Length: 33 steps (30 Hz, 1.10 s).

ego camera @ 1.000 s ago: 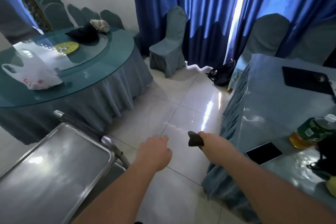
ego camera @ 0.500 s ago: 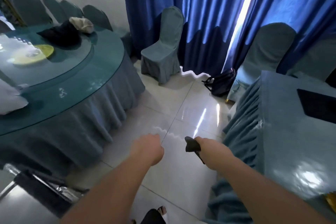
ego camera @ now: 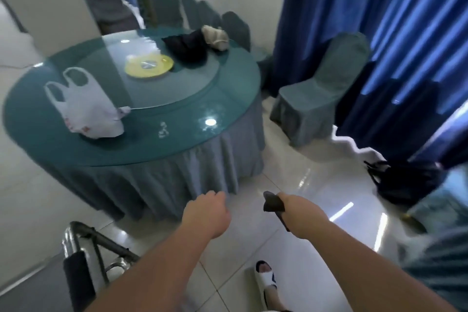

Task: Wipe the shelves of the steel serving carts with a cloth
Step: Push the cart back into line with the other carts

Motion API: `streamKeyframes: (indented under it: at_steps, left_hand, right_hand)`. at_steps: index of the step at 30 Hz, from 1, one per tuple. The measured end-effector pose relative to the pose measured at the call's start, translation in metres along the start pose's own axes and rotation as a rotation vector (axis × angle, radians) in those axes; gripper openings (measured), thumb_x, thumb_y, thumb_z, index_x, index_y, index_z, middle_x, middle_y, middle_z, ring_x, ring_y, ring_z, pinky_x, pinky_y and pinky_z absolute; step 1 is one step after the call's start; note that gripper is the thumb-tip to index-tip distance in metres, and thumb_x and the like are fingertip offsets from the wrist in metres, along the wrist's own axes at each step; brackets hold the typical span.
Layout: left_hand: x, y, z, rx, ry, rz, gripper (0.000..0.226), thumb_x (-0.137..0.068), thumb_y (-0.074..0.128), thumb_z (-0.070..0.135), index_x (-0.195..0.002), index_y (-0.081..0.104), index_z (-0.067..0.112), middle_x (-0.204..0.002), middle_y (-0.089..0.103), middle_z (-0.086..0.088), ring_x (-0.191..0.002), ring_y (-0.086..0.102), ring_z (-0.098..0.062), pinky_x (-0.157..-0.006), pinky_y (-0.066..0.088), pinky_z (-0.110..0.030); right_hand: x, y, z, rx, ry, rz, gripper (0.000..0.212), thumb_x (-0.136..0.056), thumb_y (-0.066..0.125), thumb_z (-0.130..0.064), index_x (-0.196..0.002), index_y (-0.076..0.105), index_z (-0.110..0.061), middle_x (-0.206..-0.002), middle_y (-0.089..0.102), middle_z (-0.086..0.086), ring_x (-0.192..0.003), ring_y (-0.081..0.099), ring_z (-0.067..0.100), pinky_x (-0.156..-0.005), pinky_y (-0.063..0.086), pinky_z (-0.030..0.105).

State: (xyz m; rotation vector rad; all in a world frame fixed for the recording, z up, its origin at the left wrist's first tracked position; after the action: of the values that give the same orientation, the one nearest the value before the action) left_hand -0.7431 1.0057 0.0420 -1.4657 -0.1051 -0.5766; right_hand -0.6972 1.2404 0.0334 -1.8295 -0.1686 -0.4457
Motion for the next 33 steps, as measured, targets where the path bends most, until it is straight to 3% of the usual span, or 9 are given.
streamKeyframes:
  at_steps: [4,7,13,16,21,25,33]
  left_hand:
    - [-0.046,-0.023,-0.048,0.061,-0.176,0.035,0.04,-0.104,0.038,0.038,-0.138,0.049,0.022,-0.137,0.056,-0.004,-0.123,0.057,-0.03,-0.096,0.047,-0.046]
    - [-0.059,-0.044,-0.081,0.134,-0.335,0.052,0.044,-0.103,0.041,0.04,-0.143,0.049,0.024,-0.14,0.055,-0.003,-0.126,0.056,-0.03,-0.099,0.047,-0.046]
    - [-0.029,-0.052,-0.154,0.268,-0.658,0.115,0.042,-0.095,0.045,0.043,-0.132,0.055,0.026,-0.135,0.062,-0.006,-0.124,0.06,-0.032,-0.101,0.051,-0.047]
    - [0.012,-0.05,-0.2,0.326,-0.847,0.136,0.046,-0.096,0.047,0.042,-0.139,0.054,0.027,-0.14,0.06,-0.003,-0.129,0.059,-0.029,-0.105,0.05,-0.044]
    - [0.074,-0.033,-0.285,0.469,-1.106,0.236,0.036,-0.095,0.043,0.042,-0.124,0.06,0.028,-0.122,0.063,-0.001,-0.115,0.064,-0.027,-0.097,0.055,-0.045]
    - [0.102,-0.025,-0.348,0.56,-1.213,0.327,0.048,-0.098,0.047,0.039,-0.143,0.054,0.024,-0.142,0.058,-0.001,-0.128,0.057,-0.026,-0.105,0.05,-0.043]
    - [0.152,-0.008,-0.439,0.666,-1.38,0.34,0.049,-0.102,0.045,0.035,-0.149,0.049,0.021,-0.146,0.056,-0.004,-0.131,0.055,-0.027,-0.105,0.046,-0.039]
  right_hand:
    - [-0.091,-0.024,-0.048,0.101,-0.178,-0.085,0.032,-0.102,0.052,-0.024,-0.134,0.048,-0.031,-0.114,0.065,0.001,-0.094,0.062,0.025,-0.085,0.054,0.039]
    - [-0.147,-0.042,-0.091,0.188,-0.306,-0.169,0.032,-0.101,0.05,-0.019,-0.131,0.046,-0.03,-0.11,0.062,0.002,-0.093,0.062,0.026,-0.084,0.055,0.042]
    - [-0.214,-0.04,-0.199,0.358,-0.598,-0.264,0.028,-0.098,0.048,-0.013,-0.121,0.046,-0.028,-0.107,0.059,0.0,-0.095,0.062,0.026,-0.083,0.057,0.048]
    - [-0.222,-0.023,-0.267,0.44,-0.755,-0.309,0.028,-0.097,0.052,-0.015,-0.121,0.047,-0.026,-0.108,0.061,0.0,-0.1,0.063,0.029,-0.086,0.056,0.048]
    - [-0.21,0.005,-0.401,0.466,-0.993,-0.35,0.029,-0.097,0.051,-0.019,-0.124,0.049,-0.027,-0.116,0.064,0.002,-0.105,0.063,0.029,-0.087,0.053,0.043]
    - [-0.187,0.031,-0.497,0.484,-1.113,-0.395,0.036,-0.096,0.054,-0.018,-0.129,0.049,-0.032,-0.112,0.066,-0.001,-0.095,0.063,0.025,-0.08,0.053,0.041]
    - [-0.155,0.081,-0.647,0.573,-1.263,-0.428,0.029,-0.101,0.052,-0.019,-0.128,0.053,-0.03,-0.108,0.067,-0.003,-0.095,0.065,0.021,-0.089,0.058,0.044]
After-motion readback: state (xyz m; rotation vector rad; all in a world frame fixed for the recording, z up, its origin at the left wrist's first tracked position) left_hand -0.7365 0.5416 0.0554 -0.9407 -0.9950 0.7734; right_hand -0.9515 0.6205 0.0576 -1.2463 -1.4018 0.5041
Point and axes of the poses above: each hand's wrist, its own x-axis away from the middle knuckle, its own y-axis out of the palm, z = x × y, the point moved 6 cm from there along -x, towards the middle knuckle
